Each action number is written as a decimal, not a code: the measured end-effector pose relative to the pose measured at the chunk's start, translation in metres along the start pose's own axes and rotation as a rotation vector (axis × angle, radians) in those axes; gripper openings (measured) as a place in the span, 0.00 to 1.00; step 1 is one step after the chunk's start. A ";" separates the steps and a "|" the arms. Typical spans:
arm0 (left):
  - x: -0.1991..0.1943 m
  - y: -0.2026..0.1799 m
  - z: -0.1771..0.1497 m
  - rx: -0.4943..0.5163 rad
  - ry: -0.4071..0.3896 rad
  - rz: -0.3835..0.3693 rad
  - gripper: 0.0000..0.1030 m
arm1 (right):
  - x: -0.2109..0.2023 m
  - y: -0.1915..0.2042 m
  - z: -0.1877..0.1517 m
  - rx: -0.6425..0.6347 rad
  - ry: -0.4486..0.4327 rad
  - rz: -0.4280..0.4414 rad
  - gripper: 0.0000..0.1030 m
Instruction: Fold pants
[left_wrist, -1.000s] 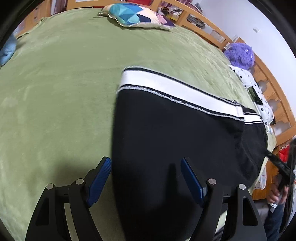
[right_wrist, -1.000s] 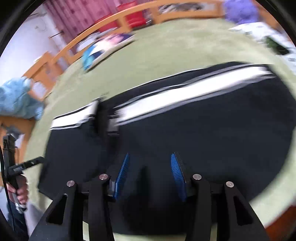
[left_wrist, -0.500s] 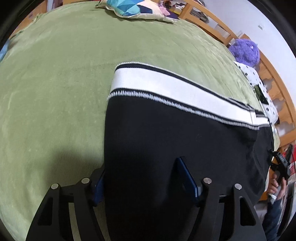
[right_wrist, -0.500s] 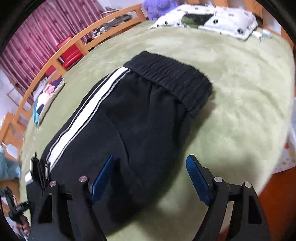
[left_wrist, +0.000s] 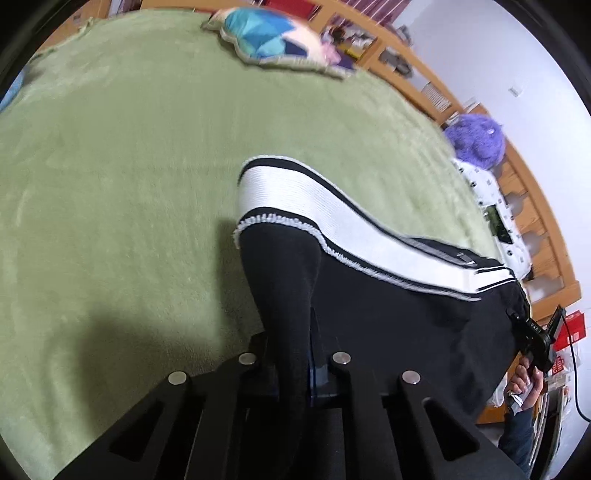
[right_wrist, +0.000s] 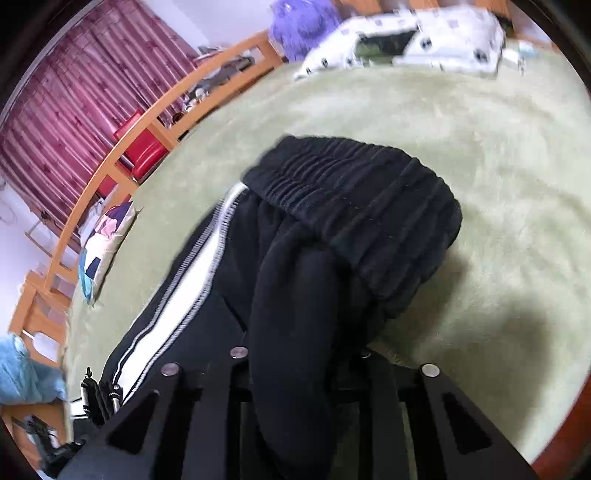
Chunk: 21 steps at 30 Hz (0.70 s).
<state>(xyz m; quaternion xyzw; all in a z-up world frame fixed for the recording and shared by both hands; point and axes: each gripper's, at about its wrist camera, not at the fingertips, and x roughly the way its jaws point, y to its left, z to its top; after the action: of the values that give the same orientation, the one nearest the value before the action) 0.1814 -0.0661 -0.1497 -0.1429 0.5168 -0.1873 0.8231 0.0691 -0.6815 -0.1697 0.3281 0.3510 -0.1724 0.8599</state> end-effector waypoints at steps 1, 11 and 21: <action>-0.010 -0.003 0.002 0.016 -0.017 -0.006 0.09 | -0.009 0.010 0.002 -0.012 -0.021 -0.001 0.17; -0.096 0.023 0.030 0.069 -0.110 0.045 0.09 | -0.091 0.117 -0.012 -0.141 -0.108 0.121 0.16; -0.121 0.152 0.040 -0.075 -0.058 0.156 0.11 | -0.041 0.190 -0.106 -0.213 0.074 0.193 0.17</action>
<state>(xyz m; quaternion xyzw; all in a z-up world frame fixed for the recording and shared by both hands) 0.1942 0.1255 -0.1018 -0.1383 0.5091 -0.0988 0.8438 0.0890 -0.4683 -0.1129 0.2731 0.3655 -0.0385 0.8890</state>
